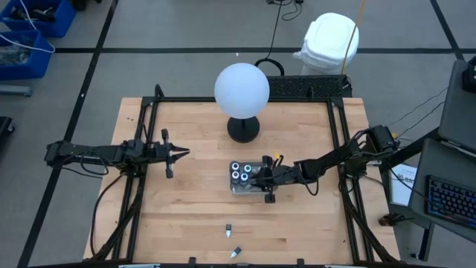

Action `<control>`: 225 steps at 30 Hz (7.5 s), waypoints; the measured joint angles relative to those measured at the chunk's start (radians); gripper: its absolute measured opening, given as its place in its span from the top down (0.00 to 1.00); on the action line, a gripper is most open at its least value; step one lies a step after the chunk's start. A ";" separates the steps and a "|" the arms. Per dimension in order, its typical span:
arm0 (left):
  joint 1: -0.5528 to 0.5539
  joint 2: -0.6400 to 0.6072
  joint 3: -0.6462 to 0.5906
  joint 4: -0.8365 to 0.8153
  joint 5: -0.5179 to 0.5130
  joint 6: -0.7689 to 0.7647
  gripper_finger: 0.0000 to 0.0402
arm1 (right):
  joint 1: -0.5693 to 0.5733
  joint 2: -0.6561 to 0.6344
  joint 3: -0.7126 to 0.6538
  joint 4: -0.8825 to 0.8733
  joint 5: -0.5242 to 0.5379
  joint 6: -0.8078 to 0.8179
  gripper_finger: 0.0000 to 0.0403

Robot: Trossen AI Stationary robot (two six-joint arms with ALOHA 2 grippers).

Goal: Pick & Place food coloring
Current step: Put the small orange food coloring bottle into the gray bin, then put the small black food coloring bottle into the gray bin

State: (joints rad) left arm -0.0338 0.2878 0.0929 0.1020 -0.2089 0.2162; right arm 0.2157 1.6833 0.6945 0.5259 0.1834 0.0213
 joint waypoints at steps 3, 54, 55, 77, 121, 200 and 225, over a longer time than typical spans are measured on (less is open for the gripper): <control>0.000 0.000 0.000 0.000 0.002 -0.018 0.91 | 0.000 0.000 0.000 0.001 0.000 -0.001 0.71; 0.001 0.013 -0.001 0.011 -0.027 -0.218 0.91 | -0.073 -0.925 -0.558 0.174 -0.210 -0.081 1.00; 0.001 0.013 -0.001 0.009 -0.027 -0.233 0.91 | -0.082 -0.945 -0.574 0.176 -0.211 -0.080 1.00; 0.001 0.013 -0.001 -0.004 -0.027 -0.411 0.91 | -0.156 -1.300 -0.653 0.052 -0.272 -0.119 1.00; -0.468 1.305 0.979 -0.576 0.074 -0.124 0.96 | -0.155 -1.394 -0.680 0.067 -0.316 -0.152 1.00; -0.396 1.567 1.366 -0.480 0.280 0.370 0.82 | -0.138 -1.262 -0.669 0.122 -0.314 -0.203 1.00; -0.219 1.413 0.911 0.592 0.614 -0.091 0.81 | 0.330 -0.486 0.170 -0.322 0.362 -0.451 1.00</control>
State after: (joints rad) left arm -0.2523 1.7008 1.0038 0.6945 0.4053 0.1252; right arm 0.5462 1.1968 0.8642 0.2044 0.5452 -0.4299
